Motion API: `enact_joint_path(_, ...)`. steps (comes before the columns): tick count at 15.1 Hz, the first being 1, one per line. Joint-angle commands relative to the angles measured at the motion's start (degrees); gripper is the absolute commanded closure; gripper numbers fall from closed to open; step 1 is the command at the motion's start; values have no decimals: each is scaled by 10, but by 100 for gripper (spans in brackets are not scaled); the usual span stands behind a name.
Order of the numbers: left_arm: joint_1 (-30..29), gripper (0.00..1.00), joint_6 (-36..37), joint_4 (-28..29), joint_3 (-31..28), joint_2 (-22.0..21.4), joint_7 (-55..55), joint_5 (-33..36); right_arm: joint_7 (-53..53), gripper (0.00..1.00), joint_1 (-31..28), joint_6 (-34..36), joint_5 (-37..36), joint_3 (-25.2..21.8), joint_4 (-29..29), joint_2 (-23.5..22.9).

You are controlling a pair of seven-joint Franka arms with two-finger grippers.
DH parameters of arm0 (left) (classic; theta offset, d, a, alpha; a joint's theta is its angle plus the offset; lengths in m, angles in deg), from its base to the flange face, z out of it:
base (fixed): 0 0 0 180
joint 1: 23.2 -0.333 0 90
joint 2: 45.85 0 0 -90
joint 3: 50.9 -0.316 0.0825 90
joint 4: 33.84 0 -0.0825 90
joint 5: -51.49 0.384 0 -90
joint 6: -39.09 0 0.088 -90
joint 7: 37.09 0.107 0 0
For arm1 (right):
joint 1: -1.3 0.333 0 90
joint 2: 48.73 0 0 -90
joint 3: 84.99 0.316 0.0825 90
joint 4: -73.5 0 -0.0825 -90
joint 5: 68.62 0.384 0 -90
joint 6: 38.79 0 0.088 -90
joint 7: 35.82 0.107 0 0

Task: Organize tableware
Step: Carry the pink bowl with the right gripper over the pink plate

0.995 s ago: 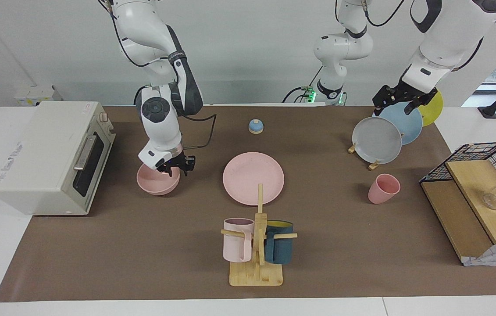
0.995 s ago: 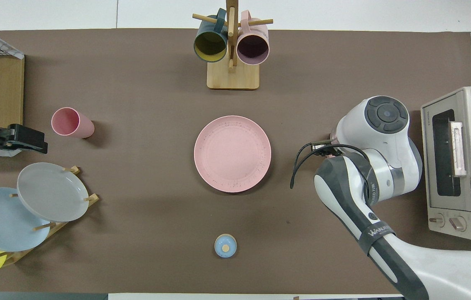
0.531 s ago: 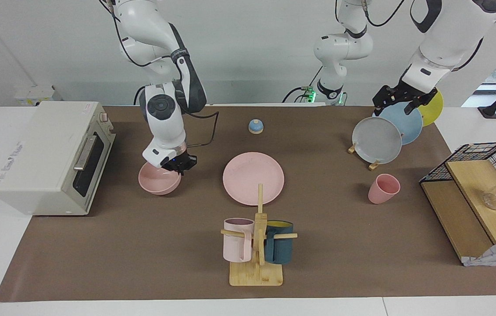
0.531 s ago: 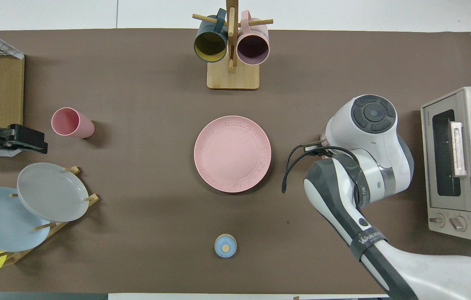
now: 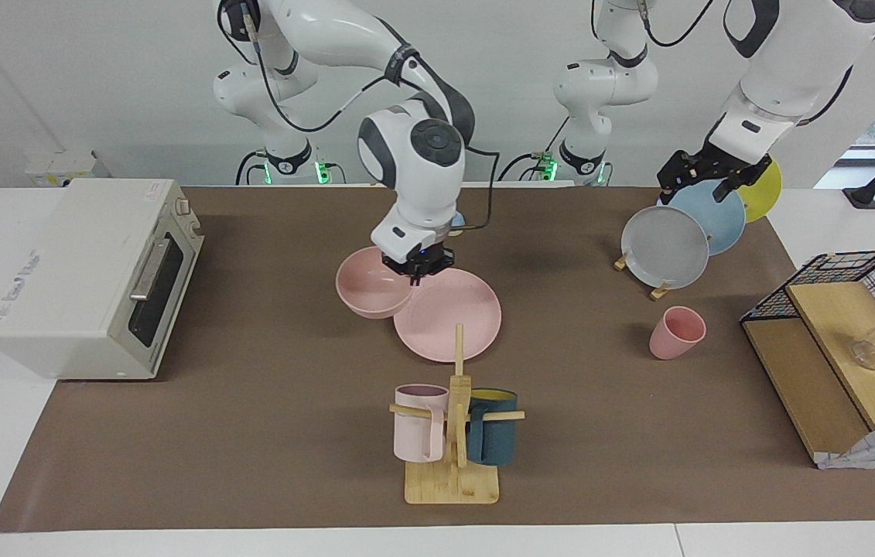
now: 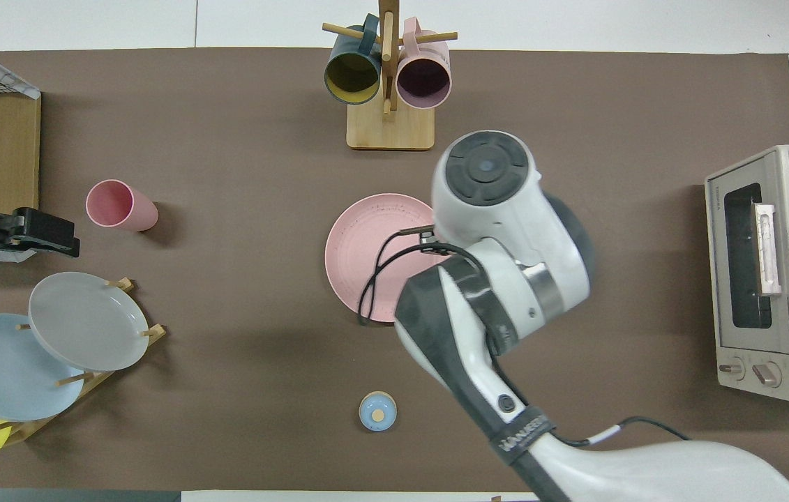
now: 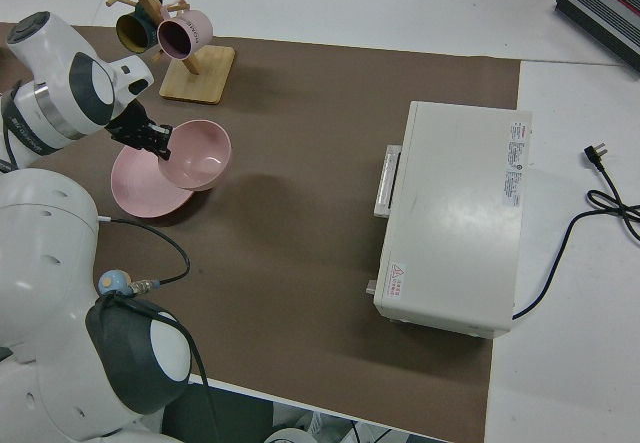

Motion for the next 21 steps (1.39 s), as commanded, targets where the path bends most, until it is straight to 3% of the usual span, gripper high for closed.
enact_joint_path(1,-7,0,-5,7,4,-7,-3,-6,45,100,27,-17,-1,0,63,-62)
enact_joint_path(6,-7,0,-5,7,4,-7,-3,-7,73,100,31,-75,8,6,53,-65)
enact_joint_path(10,-7,0,-5,7,4,-7,-3,-6,72,100,37,-121,11,13,-27,-44)
enact_joint_path(21,-7,0,-5,7,4,-7,-3,-6,74,100,31,-139,41,30,-40,-41)
